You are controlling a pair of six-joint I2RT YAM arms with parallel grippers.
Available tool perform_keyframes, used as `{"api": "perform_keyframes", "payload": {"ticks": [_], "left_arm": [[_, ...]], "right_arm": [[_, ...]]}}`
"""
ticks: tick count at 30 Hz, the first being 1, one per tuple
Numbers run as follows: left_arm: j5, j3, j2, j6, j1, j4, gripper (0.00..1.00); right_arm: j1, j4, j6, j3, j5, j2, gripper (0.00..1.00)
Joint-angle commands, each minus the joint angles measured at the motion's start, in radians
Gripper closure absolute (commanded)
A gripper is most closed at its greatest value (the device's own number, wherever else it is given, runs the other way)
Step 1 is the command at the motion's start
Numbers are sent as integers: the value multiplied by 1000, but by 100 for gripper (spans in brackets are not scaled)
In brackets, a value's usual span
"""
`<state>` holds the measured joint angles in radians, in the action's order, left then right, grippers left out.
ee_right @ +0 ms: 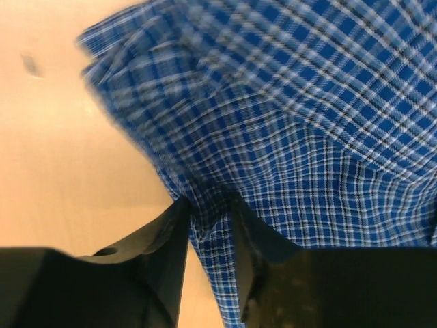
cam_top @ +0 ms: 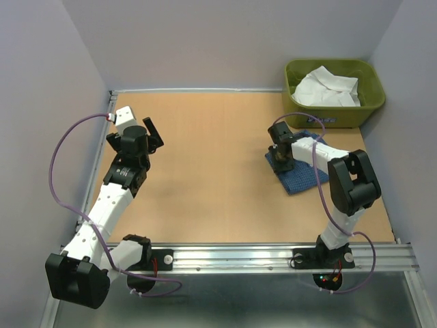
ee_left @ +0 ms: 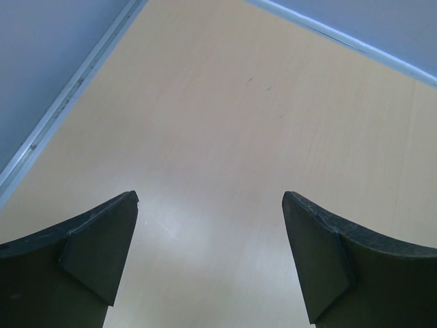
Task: Fold and stack the long sleeve shirts
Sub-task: Neatly place the folded shirt to the corner
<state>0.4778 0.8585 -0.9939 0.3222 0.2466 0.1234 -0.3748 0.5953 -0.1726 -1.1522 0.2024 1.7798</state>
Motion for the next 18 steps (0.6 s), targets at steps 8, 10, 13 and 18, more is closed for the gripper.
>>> {"api": "perform_keyframes", "payload": {"ticks": [8, 10, 13, 18], "left_arm": [[7, -9, 44, -11, -6, -33, 1], [7, -7, 47, -11, -6, -31, 1], [10, -7, 55, -11, -6, -28, 1], [7, -12, 78, -8, -6, -30, 1]], "right_arm": [[66, 0, -1, 86, 311, 30, 99], [120, -9, -1, 77, 339, 32, 99], [166, -29, -1, 56, 406, 47, 99], [221, -37, -86, 23, 408, 70, 99]]}}
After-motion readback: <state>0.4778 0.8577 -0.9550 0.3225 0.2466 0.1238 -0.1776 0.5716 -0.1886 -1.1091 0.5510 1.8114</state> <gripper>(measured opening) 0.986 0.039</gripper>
